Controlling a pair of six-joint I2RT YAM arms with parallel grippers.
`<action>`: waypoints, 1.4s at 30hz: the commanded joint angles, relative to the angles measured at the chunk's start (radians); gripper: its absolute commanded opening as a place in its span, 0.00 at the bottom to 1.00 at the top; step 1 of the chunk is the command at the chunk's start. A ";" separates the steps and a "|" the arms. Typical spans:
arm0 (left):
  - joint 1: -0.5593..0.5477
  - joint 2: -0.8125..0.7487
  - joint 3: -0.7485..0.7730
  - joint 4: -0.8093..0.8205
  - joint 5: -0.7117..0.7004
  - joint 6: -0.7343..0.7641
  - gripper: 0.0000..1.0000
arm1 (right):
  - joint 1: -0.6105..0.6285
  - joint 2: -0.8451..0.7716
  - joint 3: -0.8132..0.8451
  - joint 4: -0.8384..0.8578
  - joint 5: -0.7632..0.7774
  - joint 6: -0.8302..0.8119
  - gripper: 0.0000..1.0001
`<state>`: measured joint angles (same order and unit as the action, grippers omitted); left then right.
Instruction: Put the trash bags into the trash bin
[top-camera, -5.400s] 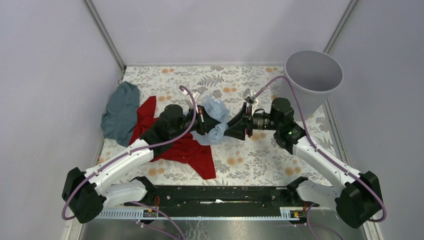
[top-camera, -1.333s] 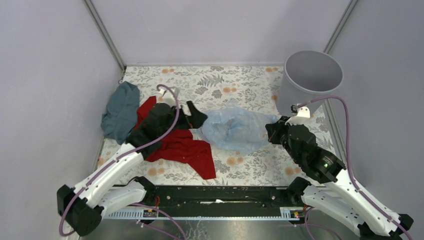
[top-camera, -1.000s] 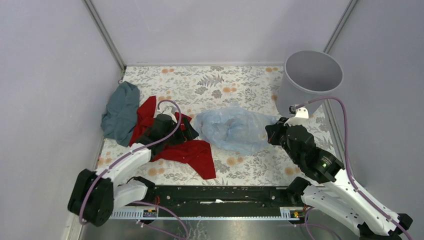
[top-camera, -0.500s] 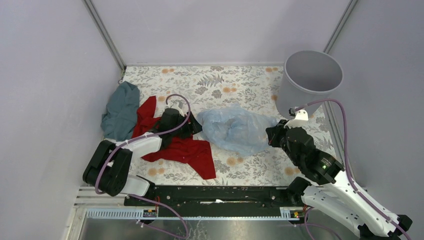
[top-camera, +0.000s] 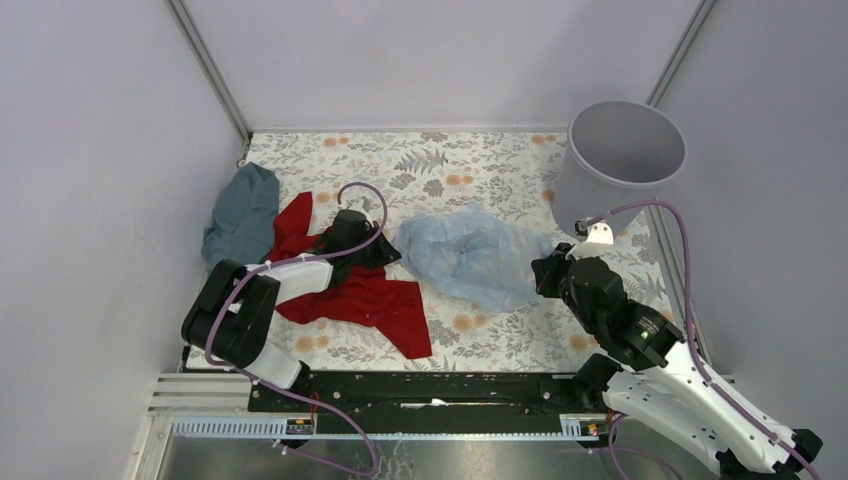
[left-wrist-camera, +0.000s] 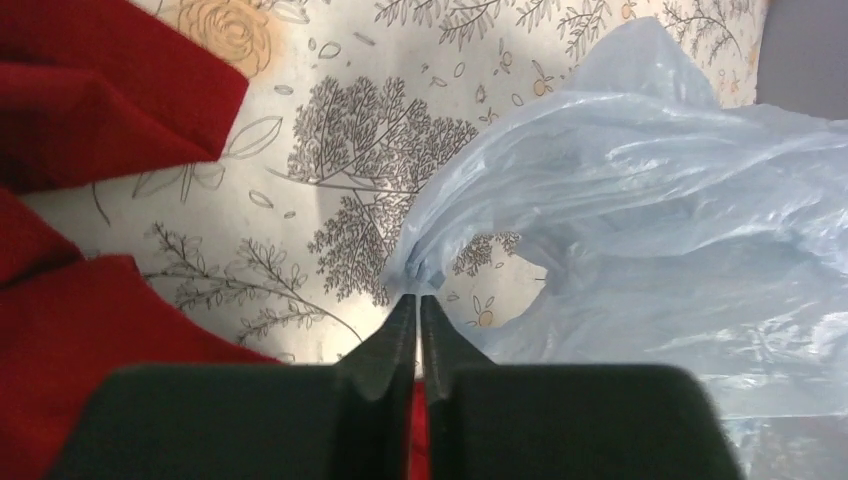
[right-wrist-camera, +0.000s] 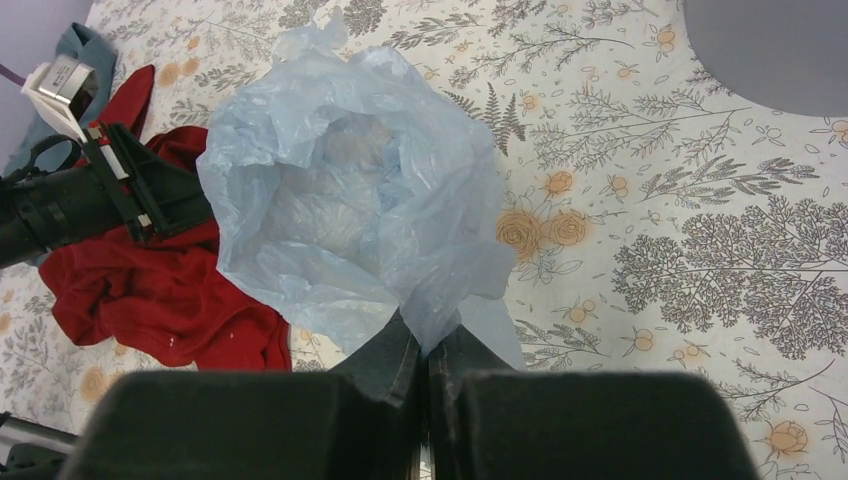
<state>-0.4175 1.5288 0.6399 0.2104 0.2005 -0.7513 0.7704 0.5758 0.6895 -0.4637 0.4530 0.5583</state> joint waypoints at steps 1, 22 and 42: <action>0.002 -0.065 0.041 -0.075 -0.024 0.028 0.00 | 0.004 0.006 -0.017 0.011 0.000 0.020 0.00; 0.012 -0.144 0.244 -0.364 -0.074 0.074 0.25 | 0.003 0.414 0.078 0.133 0.130 -0.090 0.00; -0.027 -0.490 -0.233 0.002 -0.108 -0.002 0.99 | -0.009 0.272 0.010 0.148 0.028 -0.184 0.00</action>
<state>-0.4065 1.0927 0.4091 0.1287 0.1383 -0.7902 0.7658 0.8658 0.6624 -0.3241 0.4763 0.3962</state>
